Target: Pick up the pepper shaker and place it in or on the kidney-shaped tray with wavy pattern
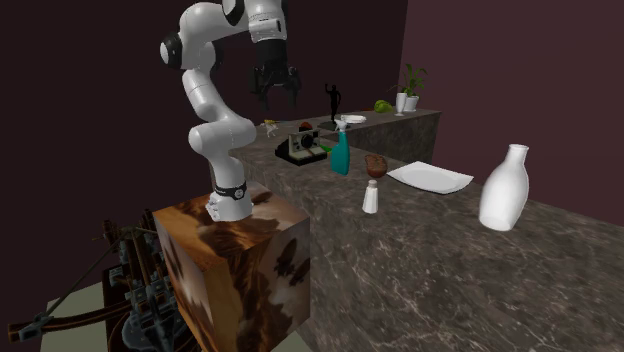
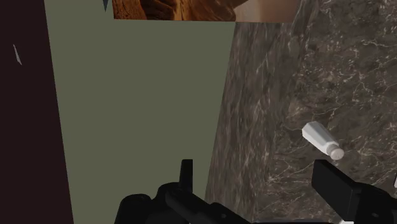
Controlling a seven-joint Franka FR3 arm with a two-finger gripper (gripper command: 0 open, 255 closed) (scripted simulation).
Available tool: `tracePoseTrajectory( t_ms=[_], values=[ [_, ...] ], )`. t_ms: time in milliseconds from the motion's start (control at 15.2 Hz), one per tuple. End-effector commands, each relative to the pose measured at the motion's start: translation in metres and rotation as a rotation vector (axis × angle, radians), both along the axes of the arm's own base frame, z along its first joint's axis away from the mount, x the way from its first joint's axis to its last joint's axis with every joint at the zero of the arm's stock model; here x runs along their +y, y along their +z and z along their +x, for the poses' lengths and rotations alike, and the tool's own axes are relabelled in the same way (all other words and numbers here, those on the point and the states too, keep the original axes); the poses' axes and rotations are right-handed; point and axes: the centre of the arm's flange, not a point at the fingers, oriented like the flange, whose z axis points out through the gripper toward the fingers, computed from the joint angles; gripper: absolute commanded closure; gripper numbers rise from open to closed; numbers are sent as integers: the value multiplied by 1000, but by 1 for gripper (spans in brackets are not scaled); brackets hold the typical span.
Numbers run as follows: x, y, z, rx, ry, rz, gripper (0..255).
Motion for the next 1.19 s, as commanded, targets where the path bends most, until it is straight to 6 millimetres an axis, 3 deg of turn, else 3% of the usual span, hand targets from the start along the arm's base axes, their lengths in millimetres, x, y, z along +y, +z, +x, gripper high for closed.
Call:
tracePoseTrajectory(
  t_ms=[0, 1122],
  values=[
    [0, 0, 0, 0, 0, 0, 0],
    [138, -138, 112, 127, -30, 73, 0]
  ],
)
